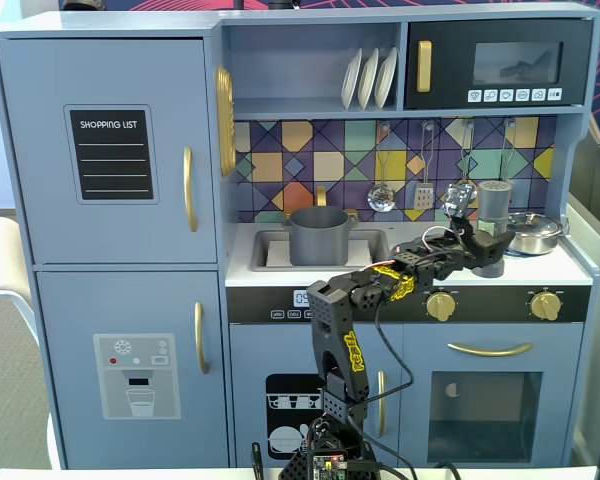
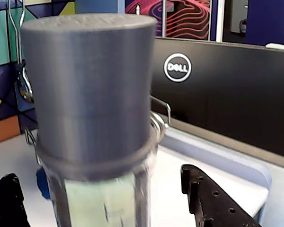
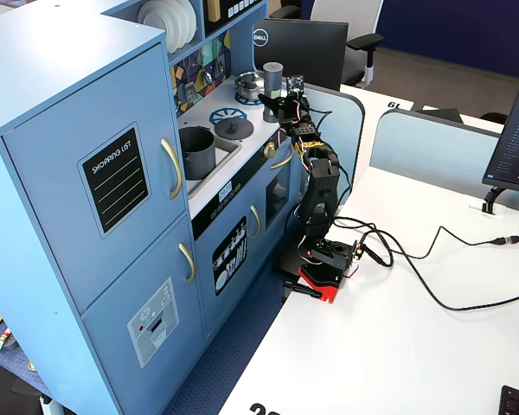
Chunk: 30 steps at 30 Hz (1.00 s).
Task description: Put salt in the gray recipient
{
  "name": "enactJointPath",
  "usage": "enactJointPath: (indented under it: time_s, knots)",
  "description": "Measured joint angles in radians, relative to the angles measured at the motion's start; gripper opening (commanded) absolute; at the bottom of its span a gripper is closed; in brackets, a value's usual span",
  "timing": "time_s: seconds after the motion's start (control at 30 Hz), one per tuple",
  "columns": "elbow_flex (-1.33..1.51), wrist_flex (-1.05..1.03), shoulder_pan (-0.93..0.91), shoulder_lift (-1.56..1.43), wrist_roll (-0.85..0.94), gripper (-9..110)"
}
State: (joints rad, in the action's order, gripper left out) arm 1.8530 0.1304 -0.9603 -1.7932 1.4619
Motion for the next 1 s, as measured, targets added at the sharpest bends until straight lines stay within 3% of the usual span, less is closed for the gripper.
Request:
enactJointPath:
  time_s: [0.6,0.73,0.83,1.0]
  knots:
    - [-0.279,-0.077,0.041,0.212,0.026,39]
    - [-0.322,-0.081,0.041,0.249,0.029,25]
    - [-0.336,-0.092,0.043,0.261,0.034,3]
    - [-0.341,-0.086,0.060,0.262,0.049,0]
